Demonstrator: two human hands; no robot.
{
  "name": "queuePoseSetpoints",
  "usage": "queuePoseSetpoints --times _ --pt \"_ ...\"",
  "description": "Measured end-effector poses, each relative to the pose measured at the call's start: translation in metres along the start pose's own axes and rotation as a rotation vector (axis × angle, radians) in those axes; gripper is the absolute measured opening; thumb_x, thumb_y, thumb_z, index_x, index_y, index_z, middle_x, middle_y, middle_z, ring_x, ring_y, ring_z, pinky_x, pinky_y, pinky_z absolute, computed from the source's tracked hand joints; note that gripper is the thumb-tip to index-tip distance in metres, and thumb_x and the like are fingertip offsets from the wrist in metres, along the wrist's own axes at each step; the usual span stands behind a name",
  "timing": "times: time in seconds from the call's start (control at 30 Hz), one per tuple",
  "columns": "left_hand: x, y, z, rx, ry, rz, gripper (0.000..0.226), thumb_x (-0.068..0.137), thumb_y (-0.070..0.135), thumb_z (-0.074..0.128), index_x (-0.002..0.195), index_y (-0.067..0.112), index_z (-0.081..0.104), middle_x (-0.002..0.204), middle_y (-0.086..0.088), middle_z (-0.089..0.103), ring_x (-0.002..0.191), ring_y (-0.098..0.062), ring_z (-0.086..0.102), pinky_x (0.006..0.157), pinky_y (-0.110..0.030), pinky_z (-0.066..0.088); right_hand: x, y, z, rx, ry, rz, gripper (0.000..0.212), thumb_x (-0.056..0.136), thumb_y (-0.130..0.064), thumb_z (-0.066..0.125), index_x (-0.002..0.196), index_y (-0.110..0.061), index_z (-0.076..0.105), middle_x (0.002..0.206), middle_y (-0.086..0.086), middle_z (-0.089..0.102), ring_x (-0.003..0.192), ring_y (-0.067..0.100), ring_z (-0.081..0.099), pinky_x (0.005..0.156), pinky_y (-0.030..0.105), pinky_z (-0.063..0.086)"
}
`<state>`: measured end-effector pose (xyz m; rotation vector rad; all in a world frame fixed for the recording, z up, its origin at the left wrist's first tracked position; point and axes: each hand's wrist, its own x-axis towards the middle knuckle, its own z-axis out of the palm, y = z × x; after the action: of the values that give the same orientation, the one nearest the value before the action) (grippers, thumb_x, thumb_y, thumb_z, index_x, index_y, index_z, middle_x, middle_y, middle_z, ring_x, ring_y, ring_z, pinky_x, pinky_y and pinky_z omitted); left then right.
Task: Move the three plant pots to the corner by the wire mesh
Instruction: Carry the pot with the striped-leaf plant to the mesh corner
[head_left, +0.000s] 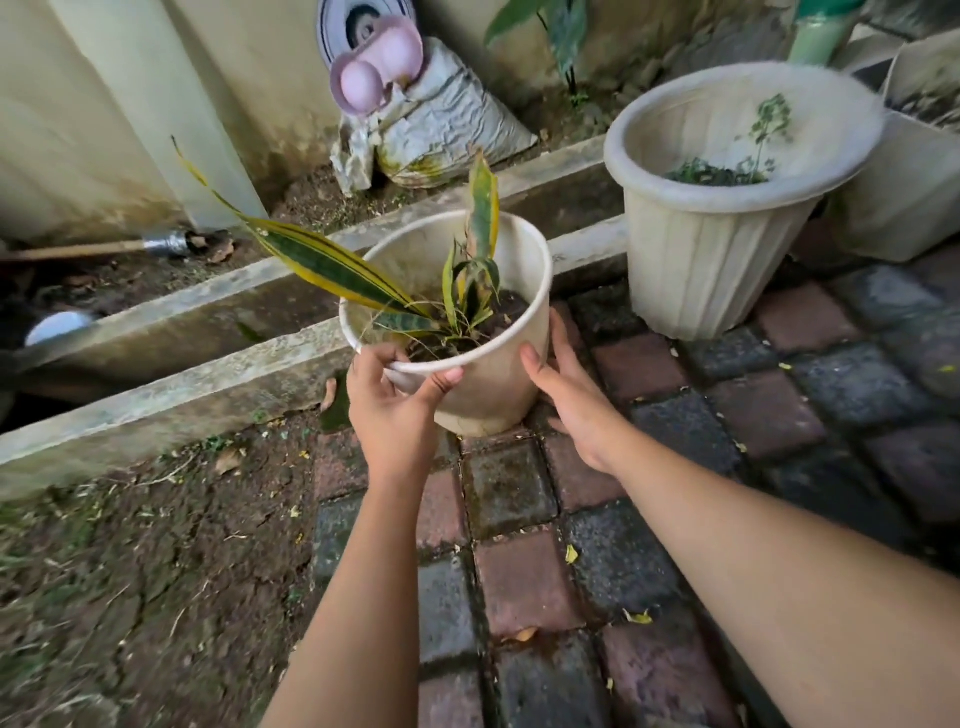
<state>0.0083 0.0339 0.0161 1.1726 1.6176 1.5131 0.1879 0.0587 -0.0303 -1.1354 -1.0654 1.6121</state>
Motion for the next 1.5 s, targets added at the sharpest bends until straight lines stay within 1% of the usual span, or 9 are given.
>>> queuePoseSetpoints --times 0.1,0.2,0.3,0.4,0.6,0.8,1.03,1.23,1.5 --pt "-0.014 0.000 -0.006 -0.123 0.006 -0.020 0.049 0.057 0.020 0.095 0.087 0.025 0.056 0.105 -0.014 0.049 0.099 -0.030 0.049 0.089 -0.049 0.042 -0.012 0.007 0.003 0.028 0.071 0.000 0.071 0.063 -0.089 0.062 0.123 -0.093 0.025 0.166 -0.017 0.034 0.141 0.012 0.035 0.117 0.052 0.028" --pt "-0.033 -0.003 -0.011 -0.198 0.011 -0.053 0.053 0.058 0.003 0.098 0.087 0.017 0.056 0.107 -0.019 0.046 0.100 -0.033 0.047 0.089 -0.056 0.043 -0.018 0.019 -0.002 0.101 0.109 -0.009 0.069 0.067 -0.081 0.068 0.128 -0.085 0.035 0.158 -0.013 0.043 0.135 0.012 0.044 0.112 0.050 0.033" --pt "-0.045 -0.004 -0.012 -0.258 0.014 -0.052 0.047 0.061 0.002 0.091 0.093 0.012 0.058 0.113 -0.020 0.045 0.105 -0.035 0.047 0.101 -0.072 0.046 -0.018 0.031 -0.009 0.143 0.094 0.005 0.083 0.071 -0.070 0.072 0.145 -0.069 0.035 0.132 -0.031 0.056 0.116 -0.005 0.053 0.103 0.040 0.039" --pt "-0.048 -0.013 -0.015 -0.280 0.004 -0.040 0.054 0.069 -0.004 0.085 0.109 0.018 0.057 0.124 -0.020 0.051 0.113 -0.036 0.055 0.102 -0.057 0.049 -0.012 0.036 -0.013 0.135 0.097 0.008 0.070 0.073 -0.072 0.075 0.133 -0.073 0.040 0.113 -0.045 0.066 0.104 -0.017 0.063 0.086 0.022 0.046" --pt "-0.049 -0.035 -0.007 -0.276 -0.162 -0.348 0.154 0.048 0.031 0.100 0.164 0.037 -0.001 0.166 -0.009 0.042 0.152 -0.033 0.048 0.125 -0.065 0.038 -0.008 0.039 -0.009 0.203 0.079 0.060 0.084 0.081 -0.065 0.064 0.156 -0.060 0.027 0.142 -0.032 0.056 0.141 0.009 0.047 0.119 0.045 0.031" --pt "-0.041 -0.039 0.000 -0.216 -0.224 -0.247 0.147 0.046 0.019 0.093 0.164 0.019 0.004 0.166 -0.014 0.042 0.152 -0.036 0.047 0.125 -0.064 0.040 -0.013 0.040 0.000 0.246 0.052 0.021 0.080 0.075 -0.070 0.073 0.145 -0.072 0.034 0.133 -0.046 0.060 0.123 -0.018 0.055 0.116 0.037 0.032" --pt "-0.050 -0.041 0.000 -0.199 -0.223 -0.232 0.145 0.056 0.027 0.095 0.166 0.052 0.004 0.157 -0.015 0.051 0.142 -0.039 0.058 0.114 -0.062 0.051 -0.017 0.012 0.001 0.271 0.032 -0.020 0.082 0.065 -0.066 0.087 0.134 -0.078 0.044 0.149 -0.034 0.055 0.148 0.021 0.045 0.114 0.087 0.017" --pt "-0.039 -0.015 -0.001 -0.152 -0.171 -0.014 0.150 0.052 0.060 0.101 0.166 0.050 0.005 0.168 -0.010 0.037 0.156 -0.034 0.042 0.126 -0.063 0.038 -0.027 -0.001 0.009 0.441 0.047 -0.068 0.120 0.053 -0.071 0.092 0.156 -0.054 0.033 0.156 -0.011 0.056 0.141 0.026 0.055 0.087 0.068 0.060" --pt "-0.009 0.058 0.000 -0.207 -0.098 0.236 0.132 0.044 0.073 0.096 0.157 0.055 0.029 0.163 -0.007 0.039 0.155 -0.030 0.043 0.126 -0.058 0.041 -0.029 -0.060 0.030 0.536 0.030 -0.231 0.130 0.054 -0.065 0.095 0.162 -0.043 0.027 0.156 0.006 0.056 0.144 0.038 0.052 0.082 0.052 0.064"
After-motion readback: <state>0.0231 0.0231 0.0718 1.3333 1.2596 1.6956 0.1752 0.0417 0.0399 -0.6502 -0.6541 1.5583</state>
